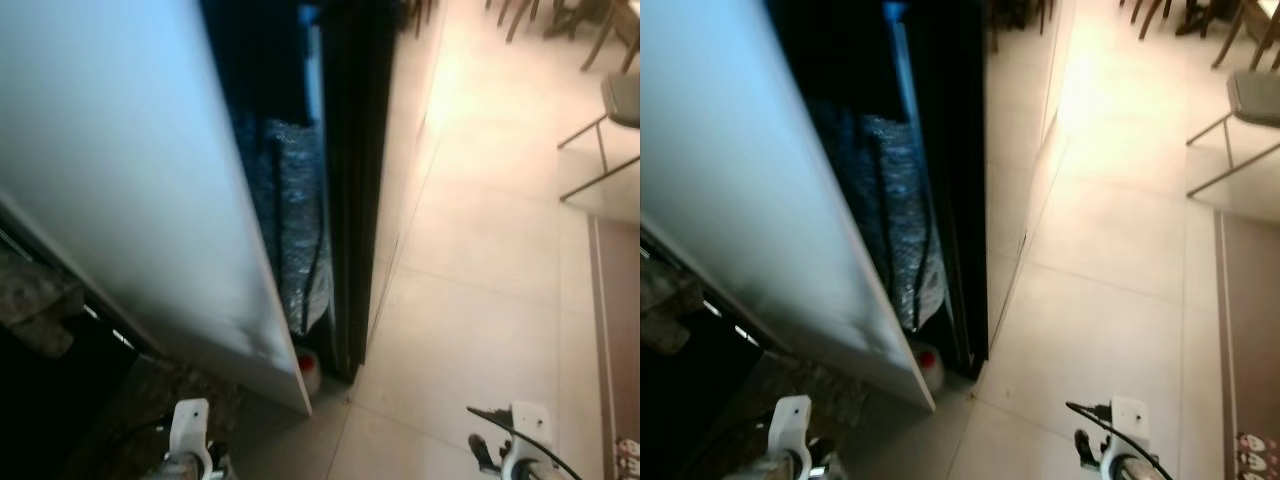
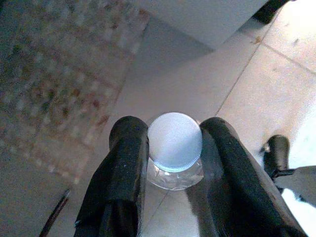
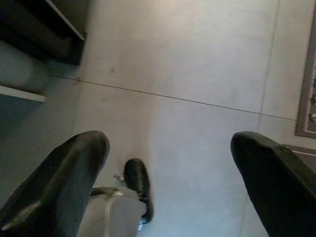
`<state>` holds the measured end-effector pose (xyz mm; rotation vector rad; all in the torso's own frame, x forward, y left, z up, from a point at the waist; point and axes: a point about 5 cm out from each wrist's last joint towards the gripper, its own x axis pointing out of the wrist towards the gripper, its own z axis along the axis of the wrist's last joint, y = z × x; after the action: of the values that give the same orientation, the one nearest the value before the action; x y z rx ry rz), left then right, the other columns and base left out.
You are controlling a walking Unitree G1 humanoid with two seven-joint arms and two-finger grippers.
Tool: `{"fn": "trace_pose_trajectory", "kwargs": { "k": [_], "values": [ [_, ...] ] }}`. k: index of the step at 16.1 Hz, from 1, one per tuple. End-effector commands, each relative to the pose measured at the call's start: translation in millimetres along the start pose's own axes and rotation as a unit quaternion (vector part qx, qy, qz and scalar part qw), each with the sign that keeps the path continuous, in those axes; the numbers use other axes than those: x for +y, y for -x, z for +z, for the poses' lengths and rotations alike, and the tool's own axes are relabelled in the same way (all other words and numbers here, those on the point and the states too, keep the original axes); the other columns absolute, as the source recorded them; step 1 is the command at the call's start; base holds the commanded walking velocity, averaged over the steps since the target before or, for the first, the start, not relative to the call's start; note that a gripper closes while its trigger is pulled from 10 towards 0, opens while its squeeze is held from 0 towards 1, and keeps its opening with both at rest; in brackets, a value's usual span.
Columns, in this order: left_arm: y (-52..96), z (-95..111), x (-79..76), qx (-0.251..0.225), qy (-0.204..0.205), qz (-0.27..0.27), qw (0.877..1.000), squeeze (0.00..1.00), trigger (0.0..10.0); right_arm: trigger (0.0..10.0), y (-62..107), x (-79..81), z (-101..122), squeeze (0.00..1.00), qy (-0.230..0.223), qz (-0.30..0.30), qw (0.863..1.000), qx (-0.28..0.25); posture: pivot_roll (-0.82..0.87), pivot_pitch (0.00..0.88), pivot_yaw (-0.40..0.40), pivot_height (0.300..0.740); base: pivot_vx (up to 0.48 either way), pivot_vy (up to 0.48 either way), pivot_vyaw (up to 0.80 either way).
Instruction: Restocking fridge
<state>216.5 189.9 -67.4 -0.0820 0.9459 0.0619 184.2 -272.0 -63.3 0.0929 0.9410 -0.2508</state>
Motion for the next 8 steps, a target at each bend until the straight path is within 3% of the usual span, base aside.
{"fn": "trace_pose_trajectory", "kwargs": {
  "k": [1,4,8],
  "values": [
    [1.7,-11,6.5,0.018,-0.006,0.009,1.0,0.0,10.0,10.0,0.3,-0.9,-3,0.0,-0.007,-0.013,1.0,0.002,-0.17,0.039,0.076,0.74,0.0,0.0,0.0],
    [1.9,-12,7.1,0.015,-0.007,0.011,1.0,0.0,10.0,10.0,1.7,-5.2,-1,0.0,-0.056,-0.071,0.995,-0.045,-0.18,0.021,0.072,0.74,0.0,0.0,0.0],
    [2.1,-13,7.8,0.016,-0.015,0.016,1.0,0.0,10.0,10.0,8.6,-15.0,3,0.0,-0.098,-0.187,0.97,-0.123,-0.19,0.009,0.062,0.74,0.0,0.0,0.0]
  ]
}}
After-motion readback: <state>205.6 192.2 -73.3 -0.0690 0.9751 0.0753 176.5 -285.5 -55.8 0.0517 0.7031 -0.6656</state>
